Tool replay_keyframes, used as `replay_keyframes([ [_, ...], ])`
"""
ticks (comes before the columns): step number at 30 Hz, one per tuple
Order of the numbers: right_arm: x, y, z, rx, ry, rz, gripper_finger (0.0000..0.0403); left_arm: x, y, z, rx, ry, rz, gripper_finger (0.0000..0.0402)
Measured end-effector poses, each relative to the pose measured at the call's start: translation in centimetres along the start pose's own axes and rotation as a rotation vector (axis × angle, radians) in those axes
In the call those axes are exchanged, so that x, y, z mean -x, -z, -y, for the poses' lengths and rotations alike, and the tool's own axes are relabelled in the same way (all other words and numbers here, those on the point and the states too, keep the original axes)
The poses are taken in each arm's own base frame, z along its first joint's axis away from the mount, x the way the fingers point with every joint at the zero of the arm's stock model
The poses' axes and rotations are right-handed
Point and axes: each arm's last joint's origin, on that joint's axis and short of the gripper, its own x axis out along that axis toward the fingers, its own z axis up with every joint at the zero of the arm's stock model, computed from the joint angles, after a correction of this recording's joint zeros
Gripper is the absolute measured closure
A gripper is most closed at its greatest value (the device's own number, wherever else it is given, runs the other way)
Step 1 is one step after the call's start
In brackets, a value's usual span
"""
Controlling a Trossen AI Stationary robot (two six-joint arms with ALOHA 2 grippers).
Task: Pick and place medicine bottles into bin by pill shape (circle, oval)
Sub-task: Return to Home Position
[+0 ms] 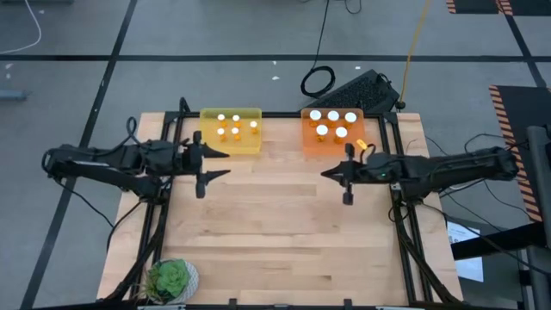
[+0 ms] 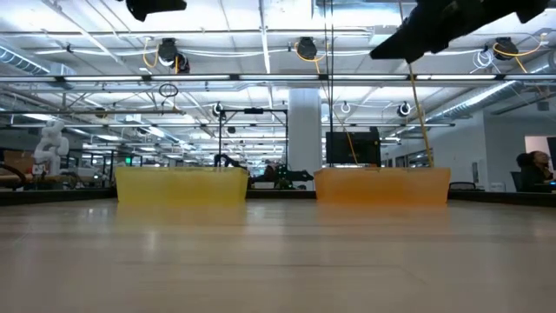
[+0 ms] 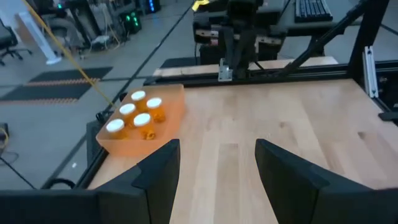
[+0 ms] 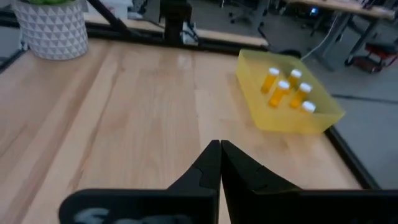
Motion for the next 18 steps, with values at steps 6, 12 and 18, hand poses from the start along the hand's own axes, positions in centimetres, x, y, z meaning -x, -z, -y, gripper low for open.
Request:
replay_keyframes([
  [6, 2.5, -0.5, 0.5, 0.01, 0.006, 0.06, 0.0399, -0.9, 1.4, 0.3, -0.028, 0.0, 0.007, 0.0188],
  [12, 4.3, -0.3, 0.8, 0.01, 0.007, 0.076, 0.0399, -1.1, 2.2, 0.5, -0.015, 0.016, 0.014, 0.0188],
  [18, 4.9, 0.3, 0.7, 0.009, -0.05, 0.088, 0.0399, -2.3, 5.0, 1.4, 0.01, 0.077, 0.046, 0.0188],
])
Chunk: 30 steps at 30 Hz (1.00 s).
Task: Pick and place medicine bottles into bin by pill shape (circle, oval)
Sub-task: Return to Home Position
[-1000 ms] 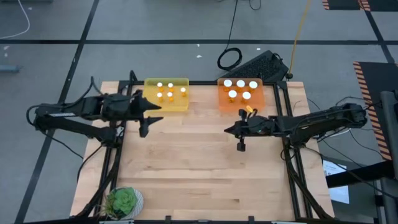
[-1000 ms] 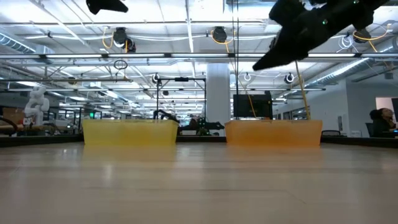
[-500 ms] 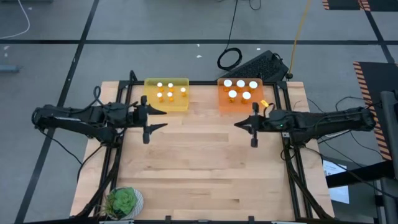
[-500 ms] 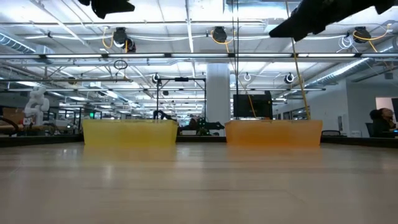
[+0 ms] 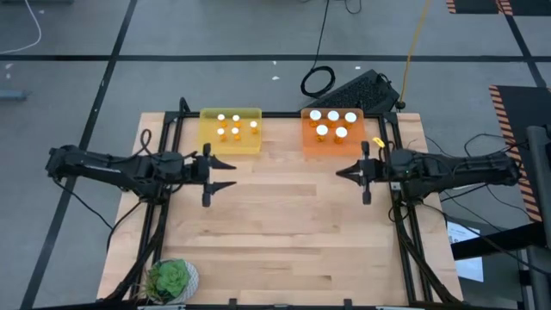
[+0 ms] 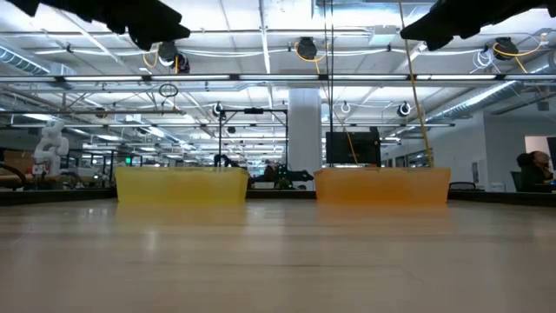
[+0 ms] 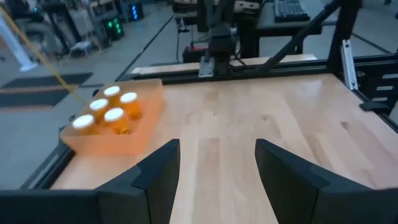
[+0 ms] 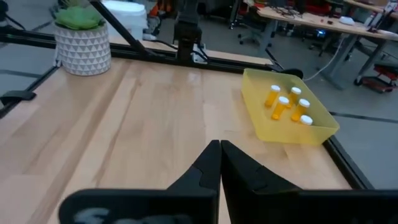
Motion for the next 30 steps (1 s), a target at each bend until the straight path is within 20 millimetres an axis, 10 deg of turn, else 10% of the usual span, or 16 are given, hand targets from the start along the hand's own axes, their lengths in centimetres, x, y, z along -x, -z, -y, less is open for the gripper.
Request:
replay_keyframes([
  [11, -0.8, 5.0, -0.7, -0.031, 0.008, 0.044, 0.0399, -0.6, 1.8, -0.1, 0.001, -0.108, 0.011, 0.0192],
  [24, -0.9, 8.7, -1.3, -0.03, -0.041, 0.085, 0.0399, -1.0, 4.1, 0.6, 0.001, 0.002, 0.061, 0.0389],
  [30, -0.7, 10.1, -1.4, -0.03, -0.041, 0.087, 0.0399, -0.9, 6.7, 1.0, 0.018, 0.05, 0.159, 0.0391],
])
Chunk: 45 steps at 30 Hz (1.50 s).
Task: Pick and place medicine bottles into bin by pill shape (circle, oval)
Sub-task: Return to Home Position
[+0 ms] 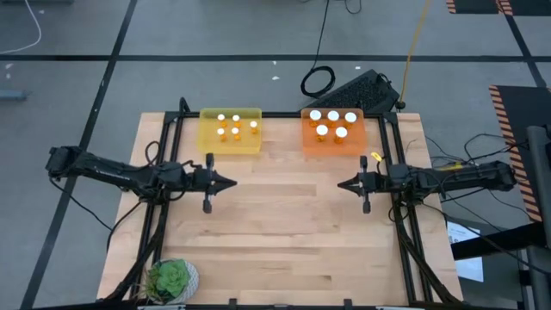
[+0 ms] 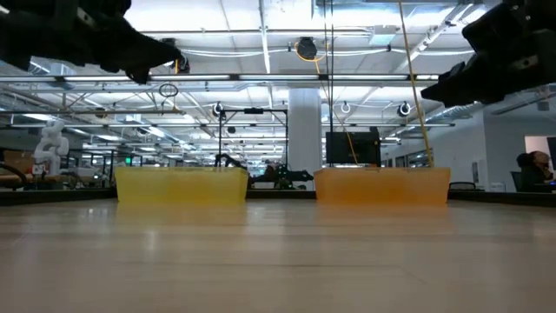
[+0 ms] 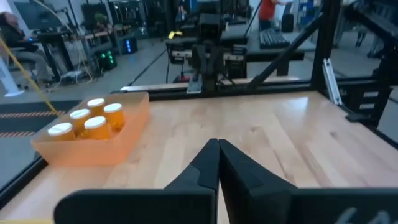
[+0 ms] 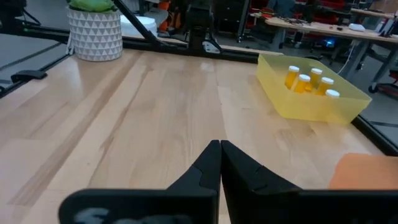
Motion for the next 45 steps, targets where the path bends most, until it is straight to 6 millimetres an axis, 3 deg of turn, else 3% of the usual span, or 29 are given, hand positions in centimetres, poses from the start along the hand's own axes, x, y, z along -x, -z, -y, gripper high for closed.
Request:
replay_keyframes([
  [13, 0.5, 1.4, -0.3, 0.037, -0.067, 0.083, 0.0399, 2.1, 4.4, 0.2, 0.04, 0.01, 0.134, 0.0399],
  [32, 1.9, 1.2, -0.2, 0.095, -0.048, 0.204, 0.0399, 2.6, 3.8, 0.4, -0.036, 0.107, 0.193, 0.0398],
  [45, 2.2, 1.2, -0.2, 0.153, -0.04, 0.214, 0.0399, 4.1, 3.7, 0.1, 0.001, 0.061, 0.166, 0.0396],
])
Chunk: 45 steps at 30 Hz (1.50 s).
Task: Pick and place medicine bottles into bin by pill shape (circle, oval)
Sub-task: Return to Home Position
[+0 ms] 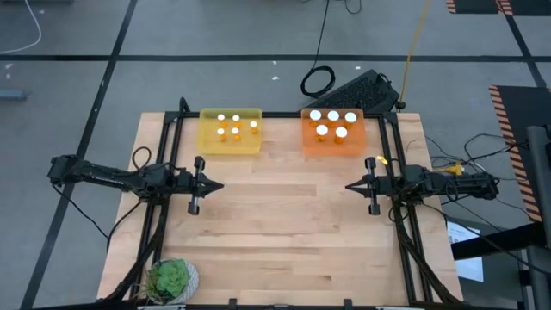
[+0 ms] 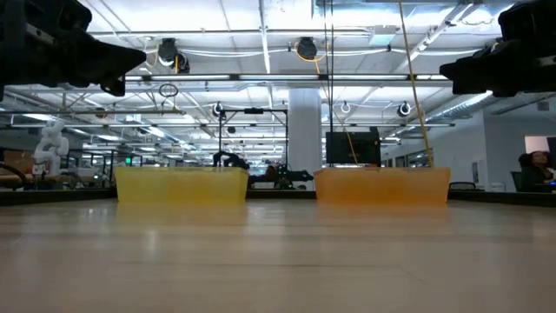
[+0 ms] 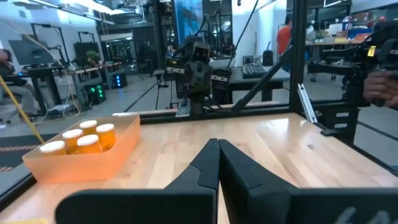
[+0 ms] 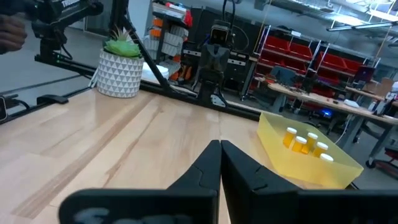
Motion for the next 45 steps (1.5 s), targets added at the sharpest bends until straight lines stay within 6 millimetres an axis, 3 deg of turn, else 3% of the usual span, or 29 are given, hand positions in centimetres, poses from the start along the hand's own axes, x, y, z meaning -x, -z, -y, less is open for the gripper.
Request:
replay_keyframes([
  [26, 0.0, 0.1, 0.0, 0.049, 0.022, -0.018, 0.0399, 2.3, 0.9, -0.1, 0.003, -0.016, -0.104, 0.0396],
  [45, 0.0, -0.1, 0.1, 0.033, 0.031, 0.0, 0.0399, 2.7, 0.9, 0.0, -0.043, 0.011, -0.111, 0.0392],
])
